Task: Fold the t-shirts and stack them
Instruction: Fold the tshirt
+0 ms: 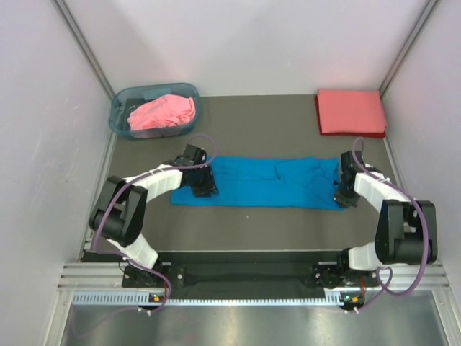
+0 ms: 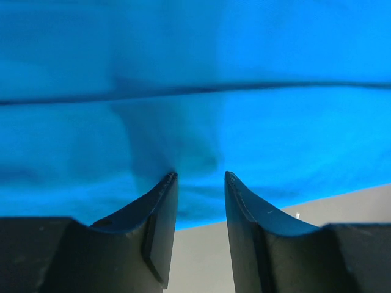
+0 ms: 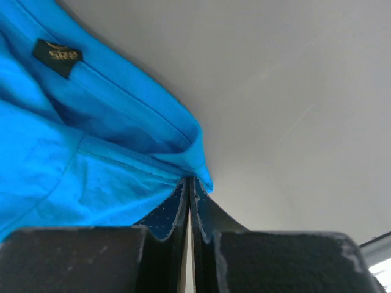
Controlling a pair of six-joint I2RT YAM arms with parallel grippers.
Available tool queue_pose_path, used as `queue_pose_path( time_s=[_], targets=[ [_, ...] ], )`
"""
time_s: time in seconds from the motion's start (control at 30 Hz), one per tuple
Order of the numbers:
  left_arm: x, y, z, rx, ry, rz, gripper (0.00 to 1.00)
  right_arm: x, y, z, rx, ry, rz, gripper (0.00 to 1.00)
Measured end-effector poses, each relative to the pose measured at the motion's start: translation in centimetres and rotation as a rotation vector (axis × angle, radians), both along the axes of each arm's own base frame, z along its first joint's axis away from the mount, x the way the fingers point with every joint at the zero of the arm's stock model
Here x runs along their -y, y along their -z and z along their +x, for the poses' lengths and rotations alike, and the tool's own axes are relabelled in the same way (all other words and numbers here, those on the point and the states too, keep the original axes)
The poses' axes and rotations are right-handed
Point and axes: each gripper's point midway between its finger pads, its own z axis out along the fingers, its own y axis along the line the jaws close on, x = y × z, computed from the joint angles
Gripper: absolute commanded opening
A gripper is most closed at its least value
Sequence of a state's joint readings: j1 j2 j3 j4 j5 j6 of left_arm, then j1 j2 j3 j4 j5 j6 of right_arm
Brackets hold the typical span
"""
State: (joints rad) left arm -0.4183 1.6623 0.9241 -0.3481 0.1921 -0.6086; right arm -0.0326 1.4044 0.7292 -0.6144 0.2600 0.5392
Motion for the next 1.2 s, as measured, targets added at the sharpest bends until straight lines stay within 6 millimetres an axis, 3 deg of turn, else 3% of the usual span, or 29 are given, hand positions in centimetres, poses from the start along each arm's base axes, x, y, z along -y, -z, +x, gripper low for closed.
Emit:
queue_pose_path(
  time_s=[0.2,0.57,0.73,0.87,0.97,1.07,1.2],
  targets=[
    [-2.1,0.1,0.8,0.006,-0.094,-0.019,0.42,0.6,0.0,0.5,-0.011,-0.004,-0.028,0.0],
    [-2.9,-0.4,0.4,0.017,-0.126,-0.039,0.42,1.1,-0.2,0.8,0.001,0.005,-0.052,0.04],
    [-2.7,-2.6,-0.2,0.006,-0.113,-0.069,0.44,1.2,-1.7,0.8,0.038,0.016,-0.045,0.08],
    [-1.4,-6.6,2.0,0.089,-0.073,-0.14,0.45,0.4,-4.1,3.0,0.141,0.008,0.008,0.11],
    [-1.3,-8.2,4.2,0.125,-0.066,-0.176,0.45,-0.8,-5.1,5.3,0.237,0.001,0.077,0.14],
    [-2.5,-7.2,6.4,0.106,-0.096,-0.177,0.45,-2.1,-5.6,7.7,0.325,-0.011,0.15,0.16],
    [-5.0,-3.7,8.0,0.025,-0.166,-0.149,0.44,-3.6,-5.2,10.8,0.398,-0.052,0.237,0.18]
  ],
)
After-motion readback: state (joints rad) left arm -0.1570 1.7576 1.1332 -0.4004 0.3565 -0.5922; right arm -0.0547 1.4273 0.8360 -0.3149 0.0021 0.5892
